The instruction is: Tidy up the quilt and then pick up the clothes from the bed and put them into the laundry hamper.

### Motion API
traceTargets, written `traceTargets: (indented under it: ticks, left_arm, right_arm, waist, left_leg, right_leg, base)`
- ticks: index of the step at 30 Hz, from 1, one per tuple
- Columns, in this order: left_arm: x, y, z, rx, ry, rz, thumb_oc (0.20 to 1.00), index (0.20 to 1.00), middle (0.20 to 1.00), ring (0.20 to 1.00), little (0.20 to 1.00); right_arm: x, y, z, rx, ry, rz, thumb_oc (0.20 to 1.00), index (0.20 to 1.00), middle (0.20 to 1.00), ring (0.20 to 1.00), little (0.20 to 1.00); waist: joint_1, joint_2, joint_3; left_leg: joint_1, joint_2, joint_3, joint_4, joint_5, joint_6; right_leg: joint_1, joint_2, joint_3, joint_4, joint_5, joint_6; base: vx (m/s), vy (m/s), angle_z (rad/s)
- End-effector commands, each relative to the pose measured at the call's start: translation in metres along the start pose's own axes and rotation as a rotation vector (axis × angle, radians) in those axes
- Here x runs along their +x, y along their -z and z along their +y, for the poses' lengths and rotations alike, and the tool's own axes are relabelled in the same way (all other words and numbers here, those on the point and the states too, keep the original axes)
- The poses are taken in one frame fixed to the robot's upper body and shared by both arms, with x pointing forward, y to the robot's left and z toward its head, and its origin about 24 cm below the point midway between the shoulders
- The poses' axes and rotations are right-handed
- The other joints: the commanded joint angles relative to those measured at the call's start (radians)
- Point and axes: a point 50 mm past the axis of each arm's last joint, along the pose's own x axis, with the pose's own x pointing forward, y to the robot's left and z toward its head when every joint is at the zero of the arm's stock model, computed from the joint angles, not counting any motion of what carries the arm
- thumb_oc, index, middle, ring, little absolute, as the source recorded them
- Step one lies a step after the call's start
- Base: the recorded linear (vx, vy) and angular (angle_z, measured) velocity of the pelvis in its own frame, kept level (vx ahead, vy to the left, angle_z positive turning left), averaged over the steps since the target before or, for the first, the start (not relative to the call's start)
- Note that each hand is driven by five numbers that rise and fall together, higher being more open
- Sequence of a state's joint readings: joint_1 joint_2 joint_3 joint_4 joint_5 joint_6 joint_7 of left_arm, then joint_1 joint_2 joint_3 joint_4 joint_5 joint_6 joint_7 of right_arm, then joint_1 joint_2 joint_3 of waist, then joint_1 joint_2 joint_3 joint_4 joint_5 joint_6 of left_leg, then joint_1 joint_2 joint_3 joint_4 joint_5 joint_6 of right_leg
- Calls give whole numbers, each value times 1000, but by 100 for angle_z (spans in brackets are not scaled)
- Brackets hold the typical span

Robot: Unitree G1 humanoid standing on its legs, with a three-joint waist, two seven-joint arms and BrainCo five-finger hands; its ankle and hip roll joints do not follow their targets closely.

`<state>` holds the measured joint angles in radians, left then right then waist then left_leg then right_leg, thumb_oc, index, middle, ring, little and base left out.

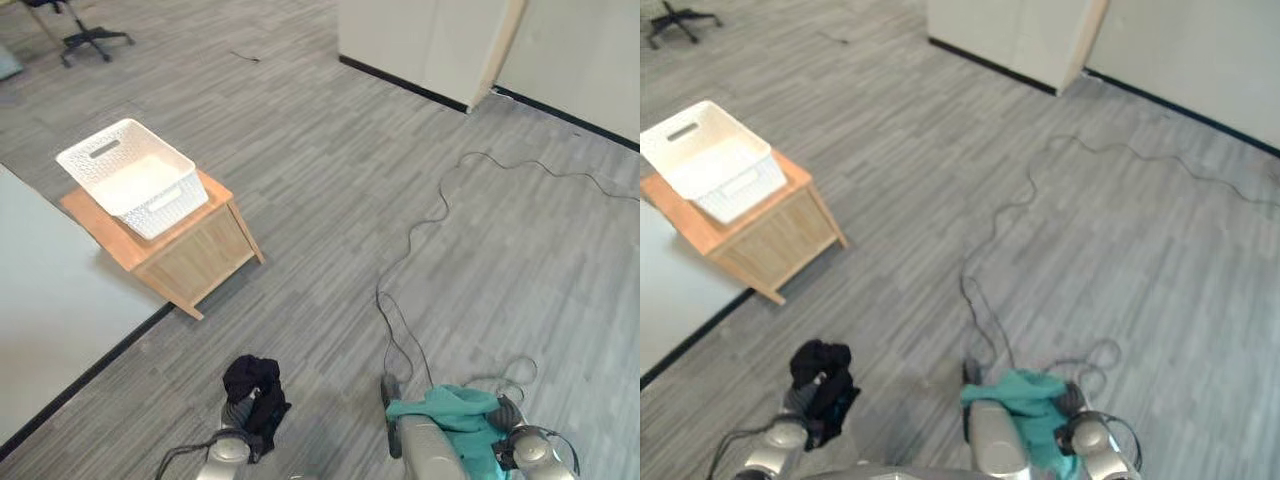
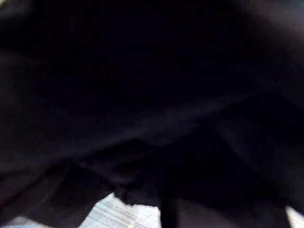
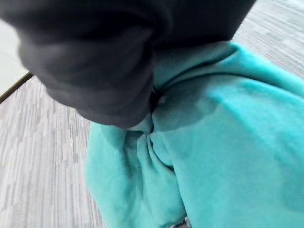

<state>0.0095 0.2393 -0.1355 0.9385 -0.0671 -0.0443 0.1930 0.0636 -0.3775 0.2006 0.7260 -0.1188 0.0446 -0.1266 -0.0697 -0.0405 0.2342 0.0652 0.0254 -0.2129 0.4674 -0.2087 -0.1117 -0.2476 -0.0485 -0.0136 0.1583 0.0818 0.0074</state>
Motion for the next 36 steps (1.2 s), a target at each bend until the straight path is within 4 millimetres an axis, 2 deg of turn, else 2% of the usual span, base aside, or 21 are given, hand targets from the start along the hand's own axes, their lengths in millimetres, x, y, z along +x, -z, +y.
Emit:
traceTargets:
  ticks: [1, 2, 3, 5, 8, 12, 14, 15, 16, 17, 18, 19, 24, 25, 26, 27, 28, 32, 34, 35, 36]
  left_arm:
    - [7, -44, 14, 4, -33, -175, 200, 200, 200, 200, 200]
    - [7, -45, 14, 4, -34, -176, 200, 200, 200, 200, 200]
    - [6, -42, 16, 7, -38, -170, 200, 200, 200, 200, 200]
    - [5, -38, 15, 4, -37, -158, 200, 200, 200, 200, 200]
    - [2, -27, 12, 10, -34, -132, 200, 200, 200, 200, 200]
    - [1, -15, 11, 6, -41, -80, 200, 200, 200, 200, 200]
    - [1, -12, 9, 3, -41, -64, 200, 200, 200, 200, 200]
    - [1, -12, 10, 8, -41, -59, 200, 200, 200, 200, 200]
    - [2, -16, 13, 18, -53, -71, 200, 200, 200, 200, 200]
    - [2, -16, 13, 18, -53, -72, 200, 200, 200, 200, 200]
    - [3, -17, 14, 26, -58, -73, 200, 200, 200, 200, 200]
    - [5, -22, 21, 42, -79, -82, 200, 200, 200, 200, 200]
    - [7, -32, 23, 59, -92, -123, 200, 200, 200, 200, 200]
    - [7, -33, 27, 71, -106, -126, 200, 200, 200, 200, 200]
    - [7, -33, 27, 71, -106, -127, 200, 200, 200, 200, 200]
    - [8, -33, 27, 86, -110, -126, 200, 200, 200, 200, 200]
    - [9, -34, 28, 94, -114, -130, 200, 200, 200, 200, 200]
    - [5, -16, 26, 79, -104, -82, 200, 200, 200, 200, 200]
    - [4, -15, 24, 45, -108, -78, 200, 200, 200, 200, 200]
    - [4, -19, 22, 8, -113, -90, 200, 200, 200, 200, 200]
    - [4, -19, 22, 8, -113, -90, 200, 200, 200, 200, 200]
  right_arm:
    - [4, -34, -45, -40, 131, -160, 200, 200, 200, 200, 200]
    - [4, -34, -45, -39, 131, -161, 200, 200, 200, 200, 200]
    - [5, -35, -53, -71, 148, -154, 200, 200, 200, 200, 200]
    - [4, -34, -53, -71, 148, -156, 200, 200, 200, 200, 200]
    - [0, -31, -57, -47, 173, -164, 200, 200, 200, 200, 200]
    - [0, -32, -54, -41, 170, -168, 200, 200, 200, 200, 200]
    - [-2, -28, -43, -36, 151, -162, 200, 200, 200, 200, 200]
    - [-2, -28, -38, -27, 138, -159, 200, 200, 200, 200, 200]
    - [-2, -31, -31, -20, 123, -170, 200, 200, 200, 200, 200]
    - [-2, -31, -31, -20, 124, -170, 200, 200, 200, 200, 200]
    - [-2, -32, -29, -12, 120, -173, 200, 200, 200, 200, 200]
    - [-1, -38, -28, -9, 116, -188, 200, 200, 200, 200, 200]
    - [-3, -41, -28, 14, 112, -210, 200, 200, 200, 200, 200]
    - [-5, -43, -33, 14, 127, -227, 200, 200, 200, 200, 200]
    - [-5, -43, -33, 14, 127, -227, 200, 200, 200, 200, 200]
    - [-7, -44, -33, 17, 121, -242, 200, 200, 200, 200, 200]
    - [-12, -48, -35, 7, 120, -275, 200, 200, 200, 200, 200]
    - [-15, -50, -37, 2, 105, -308, 200, 200, 200, 200, 200]
    - [-16, -56, -41, -17, 101, -341, 200, 200, 200, 200, 200]
    - [-14, -59, -47, -39, 118, -352, 200, 200, 200, 200, 200]
    - [-14, -60, -47, -38, 118, -353, 200, 200, 200, 200, 200]
  waist:
    - [55, -24, 72]
    - [53, -27, 70]
    - [114, -33, 79]
    - [129, -29, 69]
    - [158, 9, 25]
    - [162, 7, -7]
    - [170, -16, -30]
    - [165, -30, -28]
    - [155, -35, -18]
    - [158, -32, -20]
    - [154, -22, -17]
    - [126, 9, 7]
    - [61, 15, 29]
    - [29, 2, 27]
    - [26, 3, 28]
    - [-1, 4, 27]
    - [-28, 4, 23]
    - [-24, 2, 10]
    - [-4, -14, 27]
    - [32, -44, 63]
    - [28, -48, 61]
  left_leg:
    - [-112, -12, 131, 269, 246, 49]
    - [-117, -16, 130, 270, 250, 49]
    - [-263, -40, 237, 254, 193, 52]
    - [-290, -35, 281, 158, 189, 54]
    - [-286, 54, 444, -326, 253, 50]
    - [-271, 101, 543, -435, 294, 48]
    - [-254, 67, 534, -412, 298, 78]
    - [-232, 42, 538, -412, 277, 100]
    - [-154, 16, 548, -428, 238, 131]
    - [-157, 21, 550, -429, 240, 131]
    - [-126, 24, 540, -437, 227, 140]
    - [-24, 33, 490, -486, 205, 149]
    - [91, 13, 377, -511, 152, 117]
    - [156, 10, 314, -531, 102, 87]
    - [156, 11, 311, -532, 105, 87]
    - [187, 22, 277, -540, 81, 74]
    - [222, 40, 228, -534, 63, 58]
    - [227, 50, 178, -386, 44, 39]
    - [84, 61, 170, -47, 160, 13]
    - [-74, 83, 226, 205, 195, 26]
    - [-81, 79, 223, 205, 200, 27]
  right_leg:
    - [173, -45, 15, -124, -47, 83]
    - [170, -49, 14, -125, -45, 83]
    - [288, -53, -8, -158, -105, 76]
    - [327, -48, -22, -167, -127, 81]
    - [441, -40, -72, -197, -219, 114]
    - [508, -53, -123, -162, -269, 140]
    - [505, -69, -112, -46, -246, 160]
    - [476, -84, -108, 85, -195, 185]
    - [406, -120, -96, 300, -49, 236]
    - [403, -115, -93, 297, -44, 235]
    - [373, -124, -93, 371, 7, 231]
    - [245, -132, -98, 522, -3, 203]
    - [120, -87, -108, 271, -80, 172]
    - [90, -78, -70, 0, -79, 184]
    - [97, -78, -75, -11, -72, 184]
    - [62, -64, 7, -90, -55, 202]
    - [24, -45, 108, -141, -22, 236]
    - [53, -49, 83, -108, -9, 209]
    - [108, -52, 68, -96, -18, 158]
    - [198, -74, 14, -135, -42, 112]
    - [195, -78, 12, -137, -39, 112]
  base:
    - [115, -129, 35]
    - [594, -290, 11]
    - [451, -150, -2]
    - [552, -86, 23]
    - [725, 127, 9]
    - [531, 134, 25]
    - [540, 167, 32]
    - [444, 188, 56]
    - [443, 187, 62]
    - [437, 137, 68]
    - [532, 98, 75]
    - [533, 95, 63]
    - [643, -75, 100]
    - [463, -153, 102]
    - [739, -217, 116]
    - [631, -170, 123]
    - [798, -226, 121]
    - [452, -214, 101]
    - [319, -378, 76]
    - [235, -355, 79]
    - [226, -339, 63]
